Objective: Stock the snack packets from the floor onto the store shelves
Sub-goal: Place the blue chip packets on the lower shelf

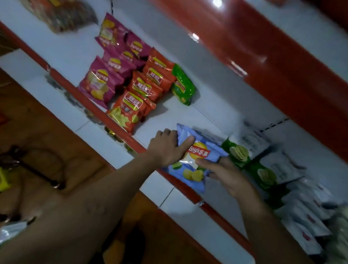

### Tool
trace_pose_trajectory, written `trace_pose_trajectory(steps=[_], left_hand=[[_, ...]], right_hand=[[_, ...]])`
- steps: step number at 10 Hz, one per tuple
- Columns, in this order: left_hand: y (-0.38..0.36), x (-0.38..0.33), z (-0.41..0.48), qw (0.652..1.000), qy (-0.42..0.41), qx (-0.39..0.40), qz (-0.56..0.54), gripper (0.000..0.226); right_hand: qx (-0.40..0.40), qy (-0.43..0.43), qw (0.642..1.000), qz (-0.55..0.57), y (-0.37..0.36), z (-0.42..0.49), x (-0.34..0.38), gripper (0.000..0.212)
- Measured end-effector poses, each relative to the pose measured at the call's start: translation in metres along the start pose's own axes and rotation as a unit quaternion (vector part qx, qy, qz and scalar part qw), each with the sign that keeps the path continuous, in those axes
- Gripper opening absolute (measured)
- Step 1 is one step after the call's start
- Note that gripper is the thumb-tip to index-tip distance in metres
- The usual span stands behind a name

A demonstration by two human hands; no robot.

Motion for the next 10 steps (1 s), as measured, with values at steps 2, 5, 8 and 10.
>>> trace_pose_trajectory(steps=[2, 5, 8, 10], left_hand=[[-0.001, 0.008, 0.06, 0.992, -0.046, 0.099, -0.056, 0.062], [0.018, -0.015, 0.11, 0.981, -0.093, 0.144, -0.094, 0.088], [0.004, -0.019, 0.137, 0.989, -0.105, 0.095, -0.05, 0.085], [-0.015, 0.006, 0.152, 0.992, -0.094, 0.07, -0.055, 0.108]], right_hand=[[-0.045, 0.012, 0.998, -0.04, 0.01, 0.056, 0.007, 0.034], [-0.089, 0.038, 0.995, 0.016, 0.024, 0.098, 0.009, 0.052], [-0.102, 0.043, 0.994, 0.015, 0.038, 0.138, 0.013, 0.046], [-0.052, 0.04, 0.988, 0.137, 0.023, 0.154, 0.006, 0.05]])
Point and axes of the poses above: each hand's wrist, its own z-axis towards the middle knuckle, its own y-axis out of the back of the hand, x = y × z, the point moved 4 cm from there along z, towards the middle knuckle, and after that the axes turned 8 degrees about z, right-handed, at the moved point
